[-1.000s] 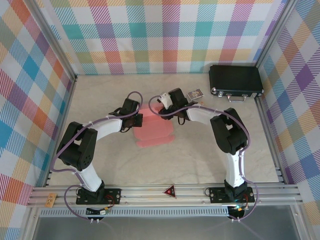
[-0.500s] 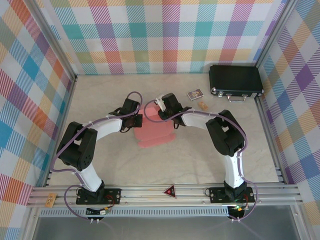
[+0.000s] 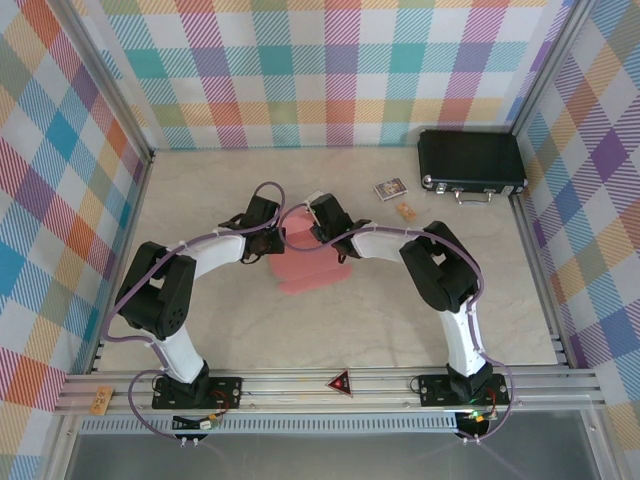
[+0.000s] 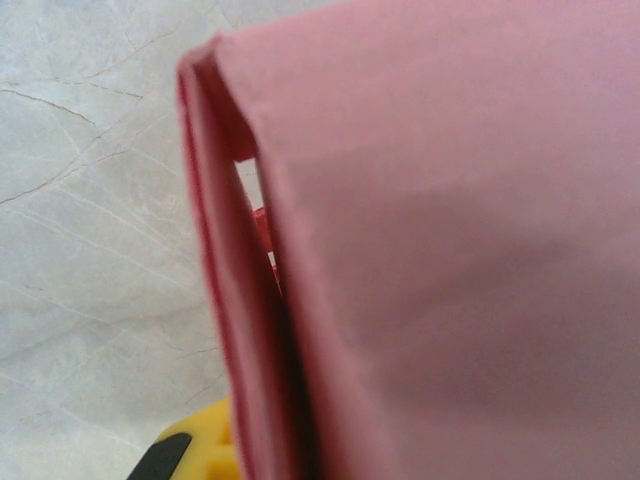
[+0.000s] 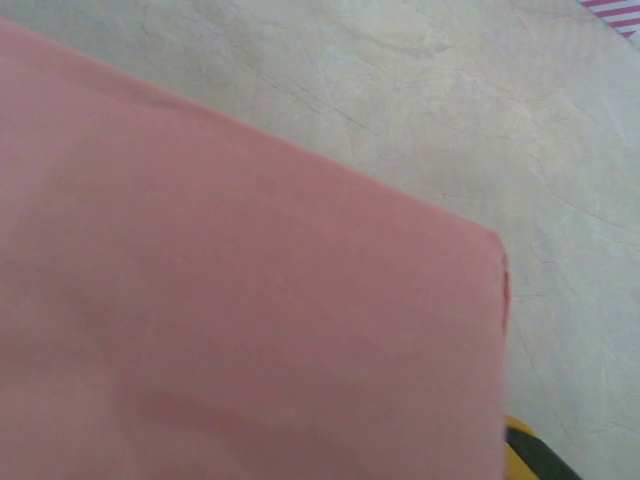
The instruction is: Fold the paper box
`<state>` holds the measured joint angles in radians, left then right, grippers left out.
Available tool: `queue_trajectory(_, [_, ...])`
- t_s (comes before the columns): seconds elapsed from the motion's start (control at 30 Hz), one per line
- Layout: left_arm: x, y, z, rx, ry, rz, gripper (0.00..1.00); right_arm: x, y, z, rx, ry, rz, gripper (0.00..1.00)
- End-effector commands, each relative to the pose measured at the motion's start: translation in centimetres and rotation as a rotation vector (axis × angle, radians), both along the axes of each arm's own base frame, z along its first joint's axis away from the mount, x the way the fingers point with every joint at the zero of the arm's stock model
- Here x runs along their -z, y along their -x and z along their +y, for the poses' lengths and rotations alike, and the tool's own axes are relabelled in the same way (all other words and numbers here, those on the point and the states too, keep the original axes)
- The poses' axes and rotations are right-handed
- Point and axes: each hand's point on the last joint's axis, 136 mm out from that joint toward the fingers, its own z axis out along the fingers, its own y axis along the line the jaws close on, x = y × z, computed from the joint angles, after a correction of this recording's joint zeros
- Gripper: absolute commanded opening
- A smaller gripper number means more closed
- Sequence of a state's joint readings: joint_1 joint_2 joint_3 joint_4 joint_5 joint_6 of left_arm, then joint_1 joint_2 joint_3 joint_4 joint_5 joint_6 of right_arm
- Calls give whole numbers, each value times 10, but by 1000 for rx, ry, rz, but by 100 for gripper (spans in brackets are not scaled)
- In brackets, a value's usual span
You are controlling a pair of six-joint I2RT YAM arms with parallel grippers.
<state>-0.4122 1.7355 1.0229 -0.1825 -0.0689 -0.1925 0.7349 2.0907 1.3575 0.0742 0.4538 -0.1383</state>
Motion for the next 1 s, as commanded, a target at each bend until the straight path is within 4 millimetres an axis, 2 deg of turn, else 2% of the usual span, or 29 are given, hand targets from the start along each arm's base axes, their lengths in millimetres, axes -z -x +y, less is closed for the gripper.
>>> queue_trajectory(0.0, [-11, -8, -13, 13, 32, -25, 0, 3, -5, -6, 64, 53, -21, 22])
queue_trajectory(0.6, [-10, -10, -13, 8, 28, -21, 0, 7, -5, -3, 229, 80, -14, 19])
queue_trajectory(0.97, [-9, -10, -13, 10, 26, -19, 0, 1, -9, -8, 317, 93, -62, 17])
